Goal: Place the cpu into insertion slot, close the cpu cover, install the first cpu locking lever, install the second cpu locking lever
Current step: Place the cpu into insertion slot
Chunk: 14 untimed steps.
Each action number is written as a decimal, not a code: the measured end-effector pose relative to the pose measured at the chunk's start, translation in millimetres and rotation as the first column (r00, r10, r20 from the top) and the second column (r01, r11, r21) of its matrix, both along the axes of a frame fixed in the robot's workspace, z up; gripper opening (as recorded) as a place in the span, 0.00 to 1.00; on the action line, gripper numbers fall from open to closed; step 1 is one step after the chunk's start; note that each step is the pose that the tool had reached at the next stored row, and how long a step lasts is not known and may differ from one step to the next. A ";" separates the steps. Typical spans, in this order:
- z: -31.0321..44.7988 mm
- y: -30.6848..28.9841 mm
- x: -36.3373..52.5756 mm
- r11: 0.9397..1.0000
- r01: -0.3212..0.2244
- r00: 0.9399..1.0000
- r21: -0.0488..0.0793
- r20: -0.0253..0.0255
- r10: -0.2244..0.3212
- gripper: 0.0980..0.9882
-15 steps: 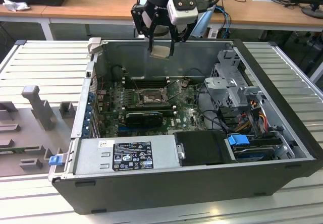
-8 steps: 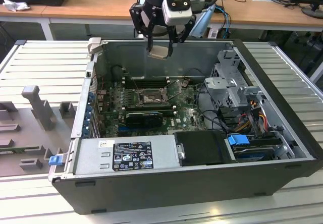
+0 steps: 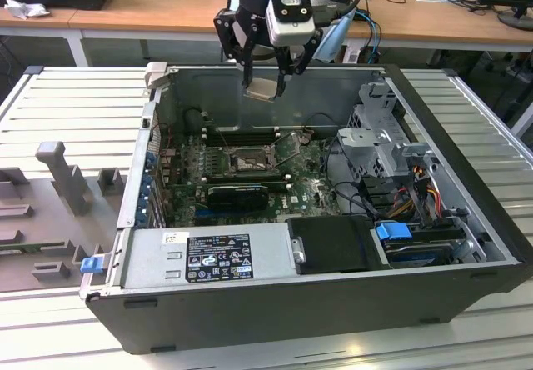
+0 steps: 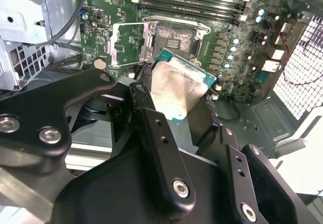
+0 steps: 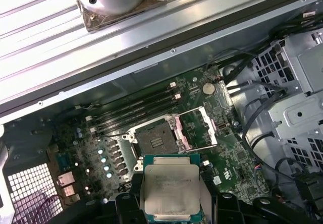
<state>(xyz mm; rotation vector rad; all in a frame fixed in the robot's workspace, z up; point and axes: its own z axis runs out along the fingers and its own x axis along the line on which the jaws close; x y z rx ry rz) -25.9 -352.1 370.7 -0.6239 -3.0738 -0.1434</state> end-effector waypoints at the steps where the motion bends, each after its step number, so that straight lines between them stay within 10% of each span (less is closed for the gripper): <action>1: 0.0 0.0 0.0 1.000 0.013 1.000 0.000 0.000 -0.013 0.48; 14: -1.2 0.0 0.0 0.985 0.174 0.985 0.000 0.000 -0.174 0.48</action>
